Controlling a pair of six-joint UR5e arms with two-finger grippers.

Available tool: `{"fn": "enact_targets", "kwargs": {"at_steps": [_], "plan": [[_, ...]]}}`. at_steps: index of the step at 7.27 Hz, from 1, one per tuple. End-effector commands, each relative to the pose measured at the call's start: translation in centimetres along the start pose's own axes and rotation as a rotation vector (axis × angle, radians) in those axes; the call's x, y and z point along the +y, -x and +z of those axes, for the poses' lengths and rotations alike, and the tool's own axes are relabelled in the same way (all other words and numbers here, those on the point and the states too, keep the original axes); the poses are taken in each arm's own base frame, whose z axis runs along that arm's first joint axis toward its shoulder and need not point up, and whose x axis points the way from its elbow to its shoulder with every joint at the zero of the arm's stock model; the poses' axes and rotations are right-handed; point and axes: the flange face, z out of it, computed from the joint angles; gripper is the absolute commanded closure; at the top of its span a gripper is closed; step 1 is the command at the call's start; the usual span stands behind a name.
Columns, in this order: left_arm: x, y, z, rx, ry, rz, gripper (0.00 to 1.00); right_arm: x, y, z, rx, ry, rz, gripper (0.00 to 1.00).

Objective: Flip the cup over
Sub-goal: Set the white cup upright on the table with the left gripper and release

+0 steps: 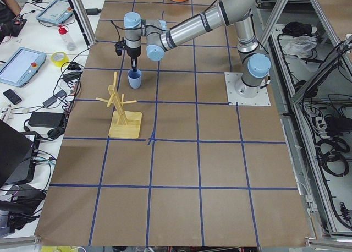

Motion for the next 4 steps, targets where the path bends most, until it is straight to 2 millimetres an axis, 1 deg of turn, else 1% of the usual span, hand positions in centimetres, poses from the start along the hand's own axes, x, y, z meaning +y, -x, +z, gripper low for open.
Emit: {"fn": "enact_targets", "kwargs": {"at_steps": [1,2,3,4], "plan": [[0.1,0.2,0.0,0.002,0.016,-0.001,0.84,0.0,-1.2,0.4,0.012,0.029,0.014,0.00],[0.0,0.3,-0.4,-0.003,0.003,0.000,0.01,-0.1,-1.1,0.8,0.008,0.028,0.009,0.00],[-0.1,0.1,-1.7,0.002,-0.019,0.002,0.00,-0.2,-1.4,1.0,0.013,0.038,0.015,0.00],[-0.3,-0.7,-4.3,0.003,-0.061,0.013,0.00,-0.1,-1.4,0.9,0.015,0.038,0.015,0.00]]}}
